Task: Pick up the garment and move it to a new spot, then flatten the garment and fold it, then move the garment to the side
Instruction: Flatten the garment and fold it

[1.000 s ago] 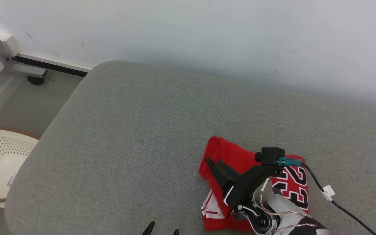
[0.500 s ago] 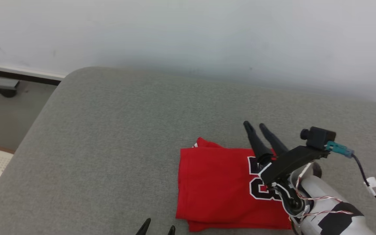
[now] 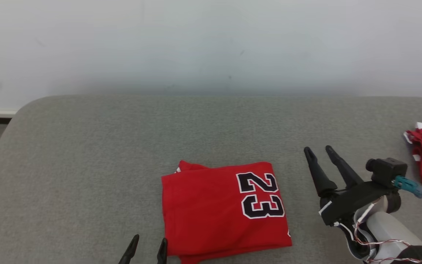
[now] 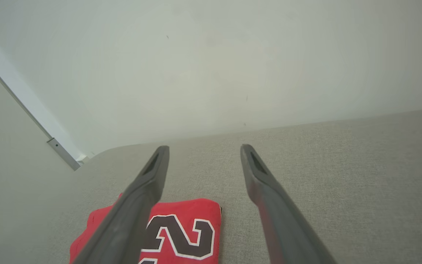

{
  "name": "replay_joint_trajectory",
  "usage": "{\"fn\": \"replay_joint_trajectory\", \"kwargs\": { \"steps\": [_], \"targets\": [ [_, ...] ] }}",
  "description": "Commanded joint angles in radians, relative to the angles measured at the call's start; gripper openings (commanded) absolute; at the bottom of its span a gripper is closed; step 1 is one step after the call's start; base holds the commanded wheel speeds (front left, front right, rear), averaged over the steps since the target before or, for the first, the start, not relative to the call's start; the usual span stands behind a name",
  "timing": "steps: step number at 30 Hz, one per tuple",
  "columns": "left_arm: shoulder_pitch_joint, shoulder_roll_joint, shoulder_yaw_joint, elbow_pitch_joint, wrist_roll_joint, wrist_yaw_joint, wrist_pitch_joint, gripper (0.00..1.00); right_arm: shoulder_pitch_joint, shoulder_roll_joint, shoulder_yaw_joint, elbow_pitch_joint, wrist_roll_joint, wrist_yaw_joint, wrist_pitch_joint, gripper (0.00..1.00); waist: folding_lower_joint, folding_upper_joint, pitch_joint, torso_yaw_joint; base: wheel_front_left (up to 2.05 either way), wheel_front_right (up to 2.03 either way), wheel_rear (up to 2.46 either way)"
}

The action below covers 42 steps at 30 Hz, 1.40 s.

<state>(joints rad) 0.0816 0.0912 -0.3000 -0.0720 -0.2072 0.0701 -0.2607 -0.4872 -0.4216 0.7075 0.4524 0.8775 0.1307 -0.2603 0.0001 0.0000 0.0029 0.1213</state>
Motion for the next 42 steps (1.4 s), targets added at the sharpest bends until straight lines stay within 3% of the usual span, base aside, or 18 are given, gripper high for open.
{"fn": "replay_joint_trajectory", "kwargs": {
  "steps": [1, 12, 16, 24, 34, 42],
  "targets": [
    [0.014, 0.0, 0.007, -0.006, -0.003, 0.002, -0.004, 1.0, 0.014, -0.004, -0.01, -0.01, -0.02, 0.0, -0.005, 1.0, -0.0001, 0.0, -0.014, -0.047, 0.0, 0.0, 0.0],
    [0.031, -0.005, 0.123, -0.046, 0.002, 0.019, -0.004, 1.0, 0.253, 0.046, -0.293, -0.186, -0.326, 0.0, -0.006, 1.0, -0.0001, 0.0, -0.05, -0.107, 0.0, 0.0, 0.0],
    [0.05, -0.007, 0.166, -0.042, -0.002, 0.012, -0.004, 1.0, 0.326, 0.074, -0.344, -0.252, -0.409, 0.0, -0.006, 1.0, -0.0001, 0.0, -0.07, -0.11, 0.0, 0.0, 0.0],
    [0.077, -0.015, 0.244, -0.028, 0.01, -0.014, -0.004, 1.0, 0.461, 0.116, -0.386, -0.366, -0.545, 0.0, -0.006, 1.0, -0.0001, 0.0, -0.118, -0.1, 0.0, 0.0, 0.0],
    [0.148, -0.028, 0.291, -0.031, 0.073, -0.087, -0.004, 1.0, 0.592, 0.158, -0.41, -0.436, -0.606, 0.0, -0.006, 1.0, -0.0001, 0.0, -0.151, -0.088, 0.0, 0.0, 0.0],
    [0.177, -0.037, 0.316, -0.047, 0.101, -0.094, -0.004, 1.0, 0.643, 0.173, -0.404, -0.447, -0.619, 0.0, -0.006, 1.0, -0.0001, 0.0, -0.158, -0.078, 0.0, 0.0, 0.0]
  ]
}}
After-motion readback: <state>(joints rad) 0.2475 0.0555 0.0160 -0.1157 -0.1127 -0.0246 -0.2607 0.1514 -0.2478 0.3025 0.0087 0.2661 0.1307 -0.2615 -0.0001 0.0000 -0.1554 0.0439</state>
